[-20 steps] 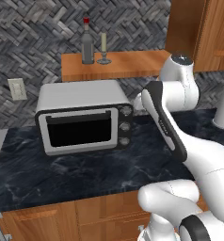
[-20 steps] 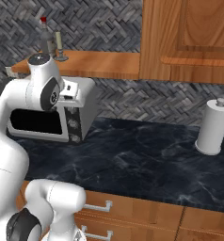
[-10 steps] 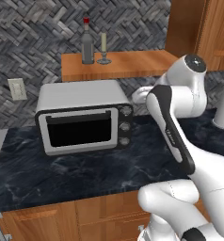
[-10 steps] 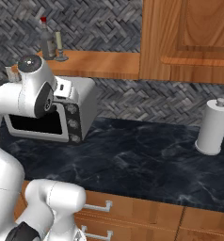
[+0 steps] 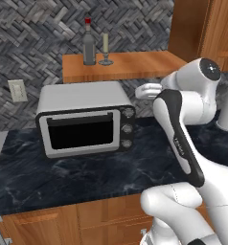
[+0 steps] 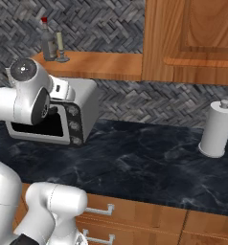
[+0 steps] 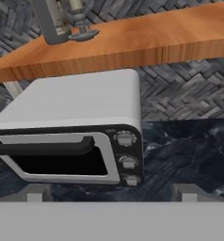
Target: Get the candle and the liquor from the cabinet and move them to the dining counter.
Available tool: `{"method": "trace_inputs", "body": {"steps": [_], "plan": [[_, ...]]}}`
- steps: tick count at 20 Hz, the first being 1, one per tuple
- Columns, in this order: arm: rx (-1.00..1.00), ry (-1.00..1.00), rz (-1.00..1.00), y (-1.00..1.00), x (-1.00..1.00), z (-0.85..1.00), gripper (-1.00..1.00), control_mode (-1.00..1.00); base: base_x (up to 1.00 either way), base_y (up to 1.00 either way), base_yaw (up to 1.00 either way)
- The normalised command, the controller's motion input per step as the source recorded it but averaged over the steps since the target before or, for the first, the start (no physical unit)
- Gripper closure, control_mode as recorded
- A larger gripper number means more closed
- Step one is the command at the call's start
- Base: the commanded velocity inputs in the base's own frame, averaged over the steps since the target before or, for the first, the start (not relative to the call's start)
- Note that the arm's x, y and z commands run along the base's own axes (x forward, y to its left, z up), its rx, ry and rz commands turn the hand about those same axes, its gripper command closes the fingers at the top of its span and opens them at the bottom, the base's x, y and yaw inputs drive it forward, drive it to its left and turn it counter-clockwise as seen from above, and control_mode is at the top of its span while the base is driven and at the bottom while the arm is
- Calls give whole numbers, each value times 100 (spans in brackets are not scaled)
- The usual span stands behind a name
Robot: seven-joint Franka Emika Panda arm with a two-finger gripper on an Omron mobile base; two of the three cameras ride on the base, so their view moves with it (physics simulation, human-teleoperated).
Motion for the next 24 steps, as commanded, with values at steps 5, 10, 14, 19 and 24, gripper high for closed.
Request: {"method": "trace_inputs", "body": {"steps": [5,10,14,19,24], "plan": [[9,-5,0,4,-11,37,-100,-100,0,0,0],[10,-5,0,5,-8,30,-100,-100,0,0,0],[10,0,0,6,0,24,-100,-100,0,0,0],[5,0,0,6,0,19,-100,-100,0,0,0],[3,0,4,7,0,9,-100,-100,0,0,0]]}}
